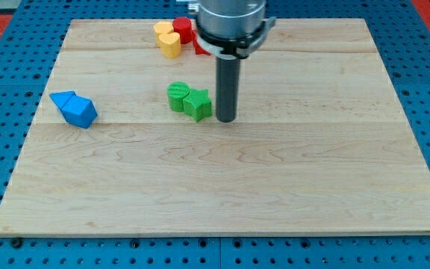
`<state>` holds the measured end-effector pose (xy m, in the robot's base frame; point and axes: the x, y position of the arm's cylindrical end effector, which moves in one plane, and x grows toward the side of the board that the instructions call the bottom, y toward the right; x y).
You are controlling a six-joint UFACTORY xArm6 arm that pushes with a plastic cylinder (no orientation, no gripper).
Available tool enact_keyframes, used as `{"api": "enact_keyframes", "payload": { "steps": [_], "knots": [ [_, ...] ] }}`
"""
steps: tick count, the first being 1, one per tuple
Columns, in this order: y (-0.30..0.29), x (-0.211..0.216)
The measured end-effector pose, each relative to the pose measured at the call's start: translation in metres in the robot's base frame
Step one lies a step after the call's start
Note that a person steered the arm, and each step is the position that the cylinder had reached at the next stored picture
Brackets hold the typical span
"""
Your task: Slightly move the green blocks center left side of the board
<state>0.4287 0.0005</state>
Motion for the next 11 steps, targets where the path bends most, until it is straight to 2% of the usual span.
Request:
{"api": "enact_keyframes", "payload": {
  "steps": [2, 5, 6, 7, 9, 10, 11],
  "knots": [
    [-0.044, -0.041],
    [-0.138, -0.036],
    [-0.11, -0.042],
    [-0.11, -0.054],
    [-0.179, -0.063],
    [-0.159, -0.063],
    [-0.046, -0.048]
  ]
}}
